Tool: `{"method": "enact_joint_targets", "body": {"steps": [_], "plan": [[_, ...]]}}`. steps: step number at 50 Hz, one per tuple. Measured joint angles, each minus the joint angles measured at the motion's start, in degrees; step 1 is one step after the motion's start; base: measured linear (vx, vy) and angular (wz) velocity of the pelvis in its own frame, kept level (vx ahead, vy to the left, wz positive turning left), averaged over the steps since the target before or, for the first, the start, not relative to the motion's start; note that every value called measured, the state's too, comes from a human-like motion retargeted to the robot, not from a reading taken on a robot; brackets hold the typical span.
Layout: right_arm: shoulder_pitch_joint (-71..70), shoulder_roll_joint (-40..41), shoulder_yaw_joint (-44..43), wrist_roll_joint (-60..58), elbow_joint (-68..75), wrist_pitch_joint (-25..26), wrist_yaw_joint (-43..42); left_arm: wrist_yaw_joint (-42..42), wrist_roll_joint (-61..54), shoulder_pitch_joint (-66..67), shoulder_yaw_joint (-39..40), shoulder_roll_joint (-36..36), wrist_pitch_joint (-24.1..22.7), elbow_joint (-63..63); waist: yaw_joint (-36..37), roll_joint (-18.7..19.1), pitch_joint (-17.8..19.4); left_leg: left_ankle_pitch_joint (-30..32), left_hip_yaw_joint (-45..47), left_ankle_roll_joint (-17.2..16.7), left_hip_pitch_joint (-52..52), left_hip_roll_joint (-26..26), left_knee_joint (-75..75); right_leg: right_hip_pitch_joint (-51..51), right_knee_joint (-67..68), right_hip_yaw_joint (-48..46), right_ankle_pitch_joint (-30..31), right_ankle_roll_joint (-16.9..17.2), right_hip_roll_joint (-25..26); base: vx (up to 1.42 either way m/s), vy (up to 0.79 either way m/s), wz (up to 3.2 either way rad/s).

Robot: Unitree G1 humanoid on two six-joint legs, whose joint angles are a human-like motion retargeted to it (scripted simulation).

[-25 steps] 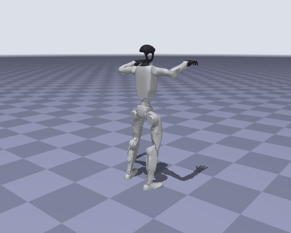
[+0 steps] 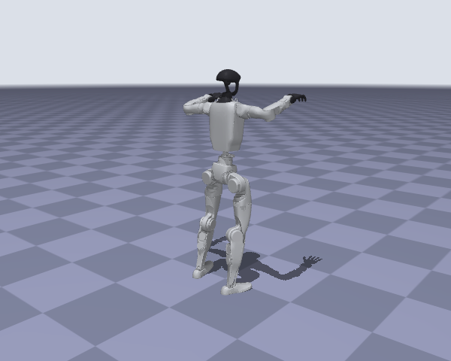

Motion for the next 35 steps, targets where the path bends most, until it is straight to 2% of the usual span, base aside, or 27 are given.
{"method": "enact_joint_targets", "body": {"steps": [7, 13, 23, 27, 32, 35], "plan": [[-0.3, 0.5, 0.2, 0.7, -0.3, -0.3, -0.6, 0.5, -0.8, -0.8, -0.8, 0.0, -0.3, -0.6, 0.1, 0.1, 0.1, -0.5, 0.0, -0.2, -0.2, 0.0, 0.3, -0.2, 0.5, 0.1, -1.1, 0.2, -0.1, 0.00, 0.00, 0.00], [-1.8, 3.0, 1.0, 3.2, -2.5, -1.9, -5.4, 4.5, -3.8, -2.2, -1.6, -1.7, -1.2, -2.2, 0.3, 0.0, 1.0, -1.7, -0.2, -0.1, -0.6, 0.1, 1.2, -1.2, 2.8, 0.7, -4.8, 0.7, -0.4, 0.00, 0.00, 0.00], [-5.2, 11.5, 5.6, 3.8, -10.0, -5.2, -12.1, 11.2, -9.0, -5.0, -4.9, -12.5, -4.0, -14.0, 1.7, -0.7, 1.6, -3.0, -0.1, -0.2, -1.0, -0.2, 0.9, -1.5, 2.5, 0.1, -8.3, 1.6, -0.6, 0.10, 0.00, -0.01], [-9.8, 16.3, 10.3, 3.6, -11.9, -6.0, -15.9, 11.8, -15.7, -6.9, -11.0, -19.2, -5.4, -17.6, 2.7, -1.3, 2.4, -3.6, -0.2, 0.0, -1.5, -0.6, 0.5, -2.1, 2.5, -0.4, -8.5, 1.9, -1.0, 0.16, 0.02, 0.05], [-19.4, 26.2, 18.8, 7.6, -13.2, -7.1, -23.9, 12.1, -26.3, -10.3, -24.0, -28.0, -6.5, -15.6, 6.2, -3.0, 4.5, -4.4, 0.1, 0.5, -2.2, -1.5, 0.0, -2.9, 1.9, -1.0, -6.4, 1.8, -2.1, 0.19, 0.03, -0.01], [-25.7, 32.3, 23.2, 8.5, -15.4, -8.0, -28.5, 11.4, -26.9, -10.3, -29.1, -30.8, -6.8, -13.7, 10.0, -4.3, 6.6, -5.1, 0.8, 0.9, -2.5, -2.1, -0.2, -3.2, 0.9, -0.9, -6.0, 2.3, -2.7, 0.24, 0.04, -0.18]]}}
